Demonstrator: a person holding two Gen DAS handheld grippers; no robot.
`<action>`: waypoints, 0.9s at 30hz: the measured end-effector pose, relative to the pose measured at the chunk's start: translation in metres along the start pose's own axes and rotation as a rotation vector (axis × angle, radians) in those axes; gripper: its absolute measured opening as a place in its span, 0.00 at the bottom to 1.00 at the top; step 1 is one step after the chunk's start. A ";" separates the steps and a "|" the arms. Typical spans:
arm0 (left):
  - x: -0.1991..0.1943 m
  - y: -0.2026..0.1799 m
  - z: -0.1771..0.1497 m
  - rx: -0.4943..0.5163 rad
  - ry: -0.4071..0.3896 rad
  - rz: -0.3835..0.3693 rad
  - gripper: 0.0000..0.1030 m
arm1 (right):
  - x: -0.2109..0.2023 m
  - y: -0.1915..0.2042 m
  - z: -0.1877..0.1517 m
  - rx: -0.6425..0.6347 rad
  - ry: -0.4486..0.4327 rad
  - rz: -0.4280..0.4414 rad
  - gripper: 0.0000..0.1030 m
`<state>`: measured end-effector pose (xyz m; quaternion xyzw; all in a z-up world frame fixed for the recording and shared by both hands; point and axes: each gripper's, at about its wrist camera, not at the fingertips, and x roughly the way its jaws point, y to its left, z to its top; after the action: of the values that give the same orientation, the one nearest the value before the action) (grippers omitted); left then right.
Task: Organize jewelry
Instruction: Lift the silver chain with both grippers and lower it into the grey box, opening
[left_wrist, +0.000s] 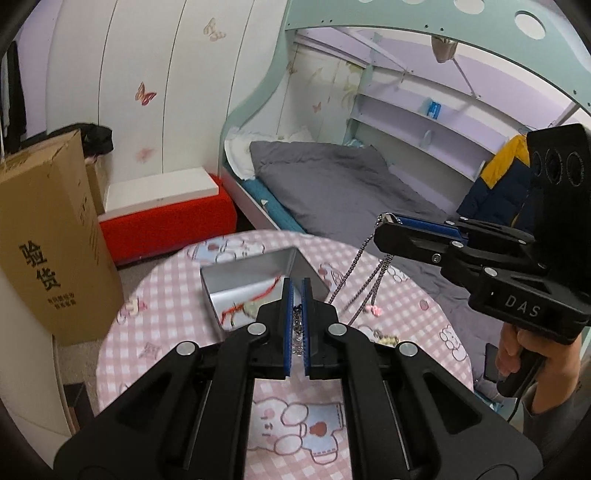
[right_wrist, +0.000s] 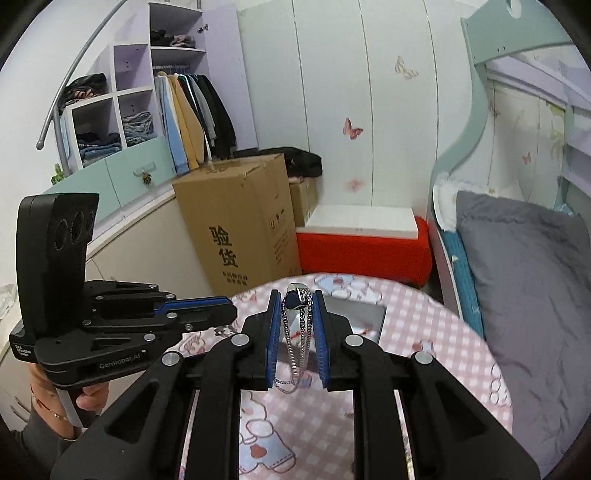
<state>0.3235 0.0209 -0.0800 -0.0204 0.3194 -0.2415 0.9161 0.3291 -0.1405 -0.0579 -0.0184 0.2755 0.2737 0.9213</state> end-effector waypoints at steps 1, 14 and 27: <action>0.002 0.001 0.006 0.003 0.002 0.004 0.04 | 0.001 0.000 0.005 -0.008 -0.007 -0.004 0.14; 0.032 0.015 0.045 -0.006 -0.014 0.034 0.04 | 0.020 -0.018 0.029 -0.021 -0.052 -0.039 0.15; 0.109 0.039 0.013 -0.053 0.148 0.072 0.04 | 0.082 -0.040 -0.007 0.023 0.086 -0.026 0.15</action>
<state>0.4222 0.0040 -0.1397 -0.0154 0.3932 -0.2006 0.8972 0.4033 -0.1349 -0.1108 -0.0231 0.3175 0.2573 0.9124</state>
